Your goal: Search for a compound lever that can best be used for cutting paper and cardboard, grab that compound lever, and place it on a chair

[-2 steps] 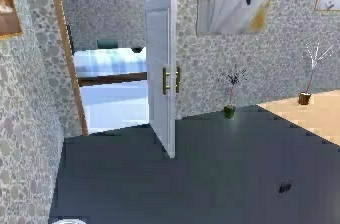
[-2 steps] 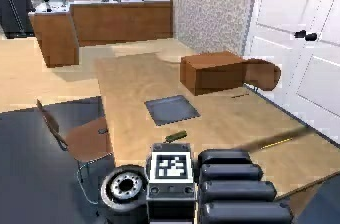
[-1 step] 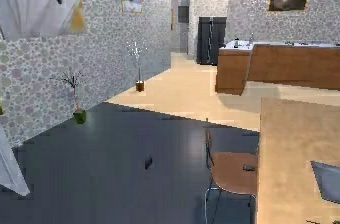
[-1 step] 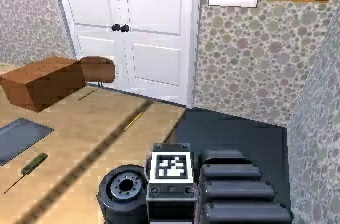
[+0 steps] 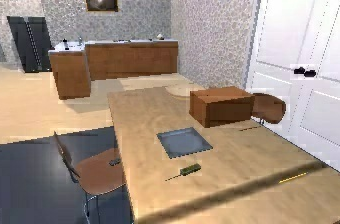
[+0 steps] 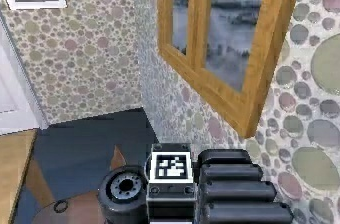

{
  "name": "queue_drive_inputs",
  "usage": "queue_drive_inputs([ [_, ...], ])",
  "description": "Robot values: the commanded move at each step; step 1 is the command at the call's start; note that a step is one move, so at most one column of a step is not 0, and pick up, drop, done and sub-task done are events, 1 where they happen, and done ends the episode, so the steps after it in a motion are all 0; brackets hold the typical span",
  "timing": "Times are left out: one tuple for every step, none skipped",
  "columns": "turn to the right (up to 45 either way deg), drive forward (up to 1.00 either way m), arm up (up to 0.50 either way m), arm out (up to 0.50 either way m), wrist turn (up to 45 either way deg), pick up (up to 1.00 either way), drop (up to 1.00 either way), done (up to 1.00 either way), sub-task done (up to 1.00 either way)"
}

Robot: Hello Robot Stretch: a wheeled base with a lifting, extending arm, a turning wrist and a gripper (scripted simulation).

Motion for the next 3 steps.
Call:
queue_drive_inputs([
  [21.0,0.0,0.0,0.0,0.0,0.0,0.0,0.0,0.0],
  [0.0,0.0,0.0,0.16,0.0,0.0,0.0,0.0,0.0],
  [0.0,0.0,0.0,0.0,39.0,0.0,0.0,0.0,0.0],
])
